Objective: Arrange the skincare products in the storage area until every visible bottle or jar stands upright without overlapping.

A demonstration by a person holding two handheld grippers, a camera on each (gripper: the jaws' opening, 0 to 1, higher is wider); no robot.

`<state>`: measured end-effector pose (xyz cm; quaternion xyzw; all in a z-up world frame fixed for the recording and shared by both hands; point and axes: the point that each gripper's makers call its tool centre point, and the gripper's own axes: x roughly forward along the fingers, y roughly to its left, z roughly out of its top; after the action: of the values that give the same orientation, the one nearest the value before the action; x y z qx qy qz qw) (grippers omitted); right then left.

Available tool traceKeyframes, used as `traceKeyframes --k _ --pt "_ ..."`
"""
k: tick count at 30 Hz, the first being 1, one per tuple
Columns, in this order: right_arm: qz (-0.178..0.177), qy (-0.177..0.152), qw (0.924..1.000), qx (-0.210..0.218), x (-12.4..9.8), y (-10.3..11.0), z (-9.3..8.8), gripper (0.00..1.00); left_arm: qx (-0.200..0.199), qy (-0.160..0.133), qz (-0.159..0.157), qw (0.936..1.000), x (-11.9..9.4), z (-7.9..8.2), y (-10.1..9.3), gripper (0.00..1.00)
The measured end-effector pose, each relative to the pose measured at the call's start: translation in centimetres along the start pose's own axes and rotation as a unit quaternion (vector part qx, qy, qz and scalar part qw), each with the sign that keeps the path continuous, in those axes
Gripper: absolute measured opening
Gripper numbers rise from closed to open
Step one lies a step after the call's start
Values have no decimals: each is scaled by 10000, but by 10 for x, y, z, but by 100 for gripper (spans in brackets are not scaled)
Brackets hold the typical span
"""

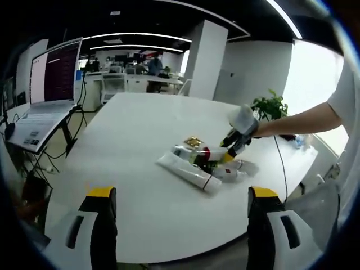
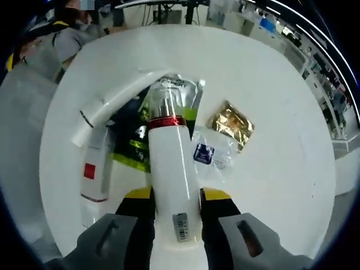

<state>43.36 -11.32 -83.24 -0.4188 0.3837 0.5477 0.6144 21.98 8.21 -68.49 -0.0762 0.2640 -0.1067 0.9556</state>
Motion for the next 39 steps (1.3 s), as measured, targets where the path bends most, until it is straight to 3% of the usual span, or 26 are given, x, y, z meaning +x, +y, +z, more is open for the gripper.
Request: traceKeyframes --k 9,21,24,31,39 --pt "205 87 9997 -70 2 1 0 30 27 77 20 10000 1 -3 1 88" --pt "77 83 9997 203 2 -1 -4 28 61 168 94 9998 3 -5 3 89" --pt "63 -95 9989 463 -3 4 1 27 63 181 66 9998 3 -5 2 89" --pt "-183 -428 9978 479 -28 5 18 27 262 224 44 9994 4 -6 -1 90" --pt "-218 -488 9962 693 -37 10 12 26 322 209 -48 9993 4 -3 -6 90"
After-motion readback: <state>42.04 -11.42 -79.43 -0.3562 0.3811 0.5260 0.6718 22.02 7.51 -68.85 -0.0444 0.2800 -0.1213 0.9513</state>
